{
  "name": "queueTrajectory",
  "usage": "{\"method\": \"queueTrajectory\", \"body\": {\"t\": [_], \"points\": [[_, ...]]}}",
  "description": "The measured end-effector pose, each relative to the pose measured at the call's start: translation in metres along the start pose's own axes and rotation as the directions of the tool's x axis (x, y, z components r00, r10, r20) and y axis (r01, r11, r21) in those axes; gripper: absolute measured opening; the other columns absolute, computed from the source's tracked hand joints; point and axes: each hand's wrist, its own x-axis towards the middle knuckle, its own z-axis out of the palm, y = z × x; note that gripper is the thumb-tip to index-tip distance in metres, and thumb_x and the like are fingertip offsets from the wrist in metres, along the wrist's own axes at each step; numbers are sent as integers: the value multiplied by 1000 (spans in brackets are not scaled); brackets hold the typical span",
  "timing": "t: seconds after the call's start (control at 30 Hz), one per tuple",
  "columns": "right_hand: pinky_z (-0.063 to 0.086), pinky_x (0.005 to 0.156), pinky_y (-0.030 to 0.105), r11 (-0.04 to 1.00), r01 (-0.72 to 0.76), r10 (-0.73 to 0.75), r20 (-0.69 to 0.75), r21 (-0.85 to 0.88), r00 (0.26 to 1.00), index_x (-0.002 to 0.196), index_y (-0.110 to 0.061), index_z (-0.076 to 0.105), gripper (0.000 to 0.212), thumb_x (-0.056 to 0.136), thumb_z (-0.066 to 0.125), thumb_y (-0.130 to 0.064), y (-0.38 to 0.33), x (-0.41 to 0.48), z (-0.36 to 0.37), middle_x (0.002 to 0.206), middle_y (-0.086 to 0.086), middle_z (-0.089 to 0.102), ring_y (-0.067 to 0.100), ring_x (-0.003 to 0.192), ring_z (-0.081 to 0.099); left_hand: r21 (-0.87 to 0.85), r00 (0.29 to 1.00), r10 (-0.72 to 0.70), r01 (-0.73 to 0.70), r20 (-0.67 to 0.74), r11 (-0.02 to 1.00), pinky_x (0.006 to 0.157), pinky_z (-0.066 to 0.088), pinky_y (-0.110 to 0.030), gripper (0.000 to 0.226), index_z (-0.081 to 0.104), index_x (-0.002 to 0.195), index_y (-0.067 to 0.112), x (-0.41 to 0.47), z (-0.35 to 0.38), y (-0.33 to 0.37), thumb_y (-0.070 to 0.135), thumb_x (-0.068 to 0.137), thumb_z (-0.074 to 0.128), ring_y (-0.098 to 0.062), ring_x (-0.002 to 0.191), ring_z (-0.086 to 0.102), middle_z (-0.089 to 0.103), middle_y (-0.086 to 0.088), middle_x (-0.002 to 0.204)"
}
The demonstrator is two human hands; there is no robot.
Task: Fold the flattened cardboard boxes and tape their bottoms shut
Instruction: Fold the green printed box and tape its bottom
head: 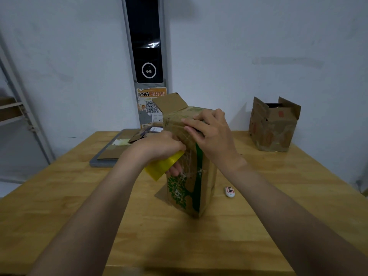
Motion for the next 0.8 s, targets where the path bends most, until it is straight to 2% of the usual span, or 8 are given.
{"method": "queueTrajectory", "body": {"t": [0.17, 0.3, 0.4, 0.47, 0.57, 0.63, 0.73, 0.8], "points": [[48, 65, 38, 998, 43, -43, -15, -55, 999, 116, -16, 77, 32, 91, 74, -35, 4, 0, -2, 92, 1, 69, 26, 84, 53, 14, 998, 50, -50, -46, 999, 51, 61, -29, 16, 60, 111, 15, 5, -6, 2, 28, 107, 51, -23, 58, 74, 78, -13, 77], [52, 68, 38, 1000, 16, -16, 15, 1, 1000, 119, -14, 76, 32, 90, 77, -29, -2, 2, -8, 96, 3, 70, 28, 90, 57, 1, 984, 97, -98, -148, 995, 44, 52, -22, 26, 70, 106, 14, 8, -2, -5, 30, 108, 49, -19, 50, 70, 78, -10, 73], [49, 95, 36, 968, -165, 134, 168, 187, 977, 142, -20, 59, 46, 100, 62, -38, 2, 2, -20, 118, 0, 69, 19, 115, 53, 4, 973, 116, -118, -201, 993, 48, 53, -22, 26, 73, 101, 19, 10, 0, -9, 32, 107, 51, -20, 53, 71, 78, -6, 74], [37, 108, 25, 916, -329, 303, 139, 229, 943, 146, -26, 51, 44, 105, 46, -42, 11, -9, -33, 129, -7, 61, 10, 127, 44, -11, 966, 130, -135, -224, 991, 46, 53, -22, 24, 75, 98, 21, 11, 3, -9, 30, 105, 54, -21, 53, 72, 78, -5, 73], [45, 95, 23, 841, -527, 519, 91, 124, 850, 125, -25, 63, 28, 104, 46, -29, 30, -48, -45, 116, -13, 62, 9, 116, 48, -50, 958, 135, -153, -254, 987, 44, 51, -21, 25, 75, 98, 18, 10, 9, -7, 28, 106, 54, -20, 49, 70, 78, -7, 71], [52, 85, 35, 763, -636, 629, 359, -114, 690, 111, -25, 73, 24, 101, 51, -23, 44, -79, -43, 110, -6, 70, 18, 108, 61, -62, 949, 142, -166, -281, 984, 42, 50, -20, 26, 74, 98, 15, 11, 13, -7, 28, 106, 53, -18, 45, 68, 77, -7, 70], [53, 95, 38, 635, -618, 699, 686, -464, 203, 126, -23, 71, 31, 98, 57, -28, 56, -124, -32, 127, 2, 69, 27, 119, 63, -41, 942, 143, -163, -304, 986, 42, 49, -20, 27, 73, 96, 16, 12, 17, -6, 29, 107, 52, -17, 45, 67, 77, -6, 70], [52, 95, 36, 646, -560, 670, 737, -519, 89, 129, -17, 68, 37, 97, 62, -33, 57, -147, -24, 132, 6, 63, 30, 119, 62, -47, 942, 139, -160, -305, 986, 42, 50, -21, 28, 73, 96, 15, 12, 18, -6, 30, 107, 52, -18, 45, 67, 77, -6, 70]]}}
